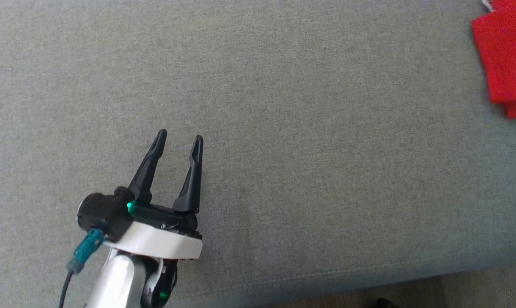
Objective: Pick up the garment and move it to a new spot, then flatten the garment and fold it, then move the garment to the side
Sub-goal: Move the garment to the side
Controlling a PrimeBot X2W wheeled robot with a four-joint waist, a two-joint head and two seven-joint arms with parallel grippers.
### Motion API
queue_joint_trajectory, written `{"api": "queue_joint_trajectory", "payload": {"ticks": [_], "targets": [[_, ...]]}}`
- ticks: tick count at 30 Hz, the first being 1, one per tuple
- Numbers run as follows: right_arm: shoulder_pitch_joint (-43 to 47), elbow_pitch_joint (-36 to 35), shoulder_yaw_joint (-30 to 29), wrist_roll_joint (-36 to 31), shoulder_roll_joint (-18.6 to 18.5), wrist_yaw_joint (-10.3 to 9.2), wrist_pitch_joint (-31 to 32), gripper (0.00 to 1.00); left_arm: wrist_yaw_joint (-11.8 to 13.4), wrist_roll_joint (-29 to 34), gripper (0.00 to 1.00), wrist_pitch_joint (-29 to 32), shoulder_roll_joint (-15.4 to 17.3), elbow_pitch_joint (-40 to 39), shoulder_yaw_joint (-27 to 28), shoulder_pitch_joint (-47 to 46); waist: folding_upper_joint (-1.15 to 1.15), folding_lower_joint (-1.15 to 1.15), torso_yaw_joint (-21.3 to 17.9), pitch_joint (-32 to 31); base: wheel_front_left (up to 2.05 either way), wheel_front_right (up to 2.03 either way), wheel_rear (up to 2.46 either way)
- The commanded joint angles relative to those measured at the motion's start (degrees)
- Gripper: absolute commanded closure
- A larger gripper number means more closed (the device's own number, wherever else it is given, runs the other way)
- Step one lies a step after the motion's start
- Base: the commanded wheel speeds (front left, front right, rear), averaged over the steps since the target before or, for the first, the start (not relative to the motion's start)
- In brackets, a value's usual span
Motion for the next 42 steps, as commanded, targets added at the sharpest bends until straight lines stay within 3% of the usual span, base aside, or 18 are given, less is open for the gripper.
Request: {"api": "queue_joint_trajectory", "payload": {"ticks": [1, 2, 15, 28, 37, 42], "targets": [[-0.24, -1.35, -0.24, -0.42, -1.78, 0.37, -0.79, 0.12, 0.2, -0.31, 0.0, -0.7, -0.23, -1.81, 1.19, -1.56, 0.0, 0.0, 0.02, 0.02, 0.0, 0.0, 0.0], [-0.33, -1.19, -0.18, -0.85, -1.52, 0.37, -1.17, 0.0, 0.2, -0.31, 0.0, -0.7, -0.23, -1.72, 1.22, -1.57, 0.0, 0.0, -0.01, -0.01, 0.0, 0.0, 0.0], [-0.78, -0.2, -0.14, -2.75, 4.45, 0.37, -6.1, 0.0, 0.33, -0.49, 0.0, -0.7, -0.23, -0.7, 1.86, -0.54, 0.0, 0.0, -0.98, -2.92, 0.0, 0.0, 0.0], [5.58, -1.59, 1.47, 4.62, 18.79, 0.37, -16.33, 0.0, 3.52, -3.87, 0.0, -0.7, -0.24, 3.13, 6.86, 3.05, 0.0, 0.0, -0.32, -13.21, 0.0, 0.0, 0.0], [16.34, -4.62, 4.94, 8.07, 31.06, 0.37, -26.2, 0.0, 8.76, -7.13, 0.0, -0.7, -0.24, 5.36, 9.44, 6.21, 0.0, 0.0, 0.92, -20.27, 0.0, 0.0, 0.0], [23.66, -8.38, 5.35, 9.69, 33.6, 0.37, -30.03, 0.0, 9.43, -7.05, 0.0, -0.7, -0.24, 5.83, 9.92, 8.02, 0.0, 0.0, 1.82, -22.65, 0.0, 0.0, 0.0]]}}
